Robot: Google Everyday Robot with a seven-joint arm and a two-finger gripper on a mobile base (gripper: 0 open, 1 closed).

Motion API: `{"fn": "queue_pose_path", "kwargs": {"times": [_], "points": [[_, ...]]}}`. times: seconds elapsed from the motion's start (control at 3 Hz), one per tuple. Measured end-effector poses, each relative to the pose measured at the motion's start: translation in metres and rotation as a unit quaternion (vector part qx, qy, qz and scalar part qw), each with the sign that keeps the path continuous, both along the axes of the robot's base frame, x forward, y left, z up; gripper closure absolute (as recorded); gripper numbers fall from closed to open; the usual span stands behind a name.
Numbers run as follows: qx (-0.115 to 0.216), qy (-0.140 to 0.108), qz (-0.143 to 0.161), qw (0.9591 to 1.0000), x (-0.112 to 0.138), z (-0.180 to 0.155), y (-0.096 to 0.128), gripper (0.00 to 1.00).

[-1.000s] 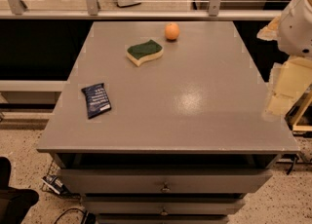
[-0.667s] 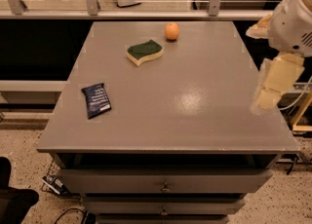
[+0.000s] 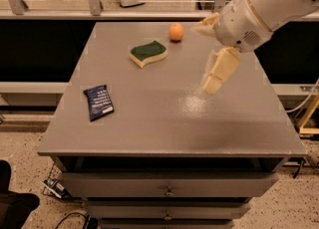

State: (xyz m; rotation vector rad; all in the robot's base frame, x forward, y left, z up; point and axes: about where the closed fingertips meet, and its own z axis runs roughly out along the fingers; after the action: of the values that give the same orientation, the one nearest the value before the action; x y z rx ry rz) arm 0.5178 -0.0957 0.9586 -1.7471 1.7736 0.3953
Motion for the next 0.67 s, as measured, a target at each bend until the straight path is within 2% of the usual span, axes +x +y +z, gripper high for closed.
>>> {"fn": "queue_pose_path", "kwargs": {"times": [0.33, 0.67], "points": [[0.069, -0.008, 0.046, 0.9965, 0.008, -0.013, 0.045, 0.0], [0.125, -0.015, 0.065, 0.9899, 0.017, -0.036, 0.069, 0.0]]}}
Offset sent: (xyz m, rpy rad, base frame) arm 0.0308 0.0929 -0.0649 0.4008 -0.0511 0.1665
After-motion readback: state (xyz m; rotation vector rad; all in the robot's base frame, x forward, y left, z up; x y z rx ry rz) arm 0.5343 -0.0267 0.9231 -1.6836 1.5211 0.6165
